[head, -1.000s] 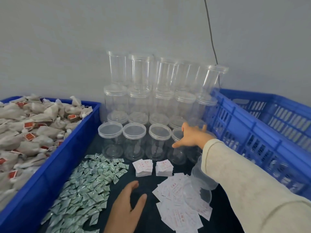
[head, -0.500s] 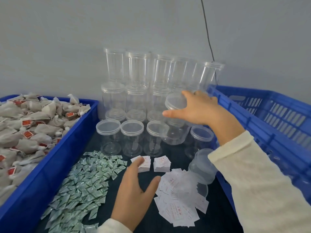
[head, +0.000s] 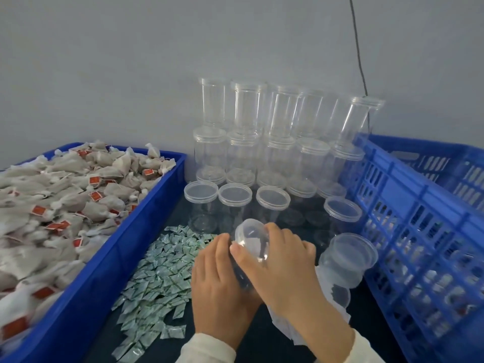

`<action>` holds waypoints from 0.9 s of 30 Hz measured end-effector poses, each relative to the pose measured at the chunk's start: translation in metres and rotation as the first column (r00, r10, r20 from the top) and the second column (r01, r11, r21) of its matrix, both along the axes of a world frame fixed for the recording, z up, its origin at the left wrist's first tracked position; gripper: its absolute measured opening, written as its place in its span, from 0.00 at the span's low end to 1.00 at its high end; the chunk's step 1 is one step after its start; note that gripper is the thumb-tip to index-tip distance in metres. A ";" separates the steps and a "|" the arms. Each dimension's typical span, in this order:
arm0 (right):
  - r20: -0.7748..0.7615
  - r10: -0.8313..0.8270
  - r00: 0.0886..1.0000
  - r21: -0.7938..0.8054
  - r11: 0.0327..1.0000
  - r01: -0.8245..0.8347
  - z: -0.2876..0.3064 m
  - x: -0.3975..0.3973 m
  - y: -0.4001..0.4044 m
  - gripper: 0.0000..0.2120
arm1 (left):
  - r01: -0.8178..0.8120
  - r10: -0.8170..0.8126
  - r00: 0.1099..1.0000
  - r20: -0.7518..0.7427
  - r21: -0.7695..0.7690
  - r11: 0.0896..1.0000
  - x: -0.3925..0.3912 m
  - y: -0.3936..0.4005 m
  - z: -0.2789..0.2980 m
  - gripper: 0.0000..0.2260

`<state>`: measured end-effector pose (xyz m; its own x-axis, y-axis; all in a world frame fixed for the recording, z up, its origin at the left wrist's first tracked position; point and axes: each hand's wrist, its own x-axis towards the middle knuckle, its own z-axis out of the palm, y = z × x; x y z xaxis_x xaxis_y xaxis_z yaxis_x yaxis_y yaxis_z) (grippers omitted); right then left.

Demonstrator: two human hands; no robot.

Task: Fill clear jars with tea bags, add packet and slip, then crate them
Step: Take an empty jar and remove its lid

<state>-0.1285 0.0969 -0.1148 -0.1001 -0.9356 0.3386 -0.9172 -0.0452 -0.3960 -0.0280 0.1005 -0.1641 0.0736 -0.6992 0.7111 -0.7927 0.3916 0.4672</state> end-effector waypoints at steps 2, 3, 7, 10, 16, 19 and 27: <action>-0.006 0.000 1.000 -0.033 0.999 0.000 -0.005 0.004 0.000 0.41 | 0.010 -0.009 1.000 -0.021 0.024 1.000 0.001 0.001 -0.001 0.25; -0.005 0.005 1.000 -0.039 0.999 -0.005 -0.006 0.005 0.001 0.41 | 0.015 -0.014 0.999 -0.033 0.026 1.000 0.002 0.001 -0.002 0.25; 0.048 0.076 0.996 -0.073 0.995 -0.072 -0.011 0.005 0.002 0.39 | 0.017 -0.019 0.999 -0.047 -0.046 0.999 0.004 0.000 -0.004 0.23; 0.102 0.127 0.987 -0.136 0.984 -0.113 -0.012 0.005 0.003 0.37 | 0.007 -0.013 0.998 -0.054 -0.103 0.995 0.004 -0.001 0.000 0.24; 0.132 0.237 0.963 -0.196 0.958 -0.209 -0.023 -0.001 -0.004 0.32 | -0.004 0.002 1.000 -0.016 -0.139 0.990 0.009 -0.006 -0.007 0.22; 0.093 0.333 0.938 -0.265 0.917 -0.299 -0.027 -0.008 -0.008 0.30 | 0.058 -0.058 0.998 -0.018 0.000 0.998 0.011 -0.004 -0.007 0.28; 0.005 0.742 0.670 0.283 0.641 -0.713 -0.020 -0.051 -0.018 0.45 | 0.455 -0.496 0.862 -0.098 0.579 0.677 0.062 -0.005 -0.005 0.40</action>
<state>-0.1799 0.0791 -0.1352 0.6701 -0.7399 0.0592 -0.6641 -0.6332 -0.3975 0.0340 0.0955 -0.1686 -0.4120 -0.8963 0.1639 -0.6086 0.4046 0.6826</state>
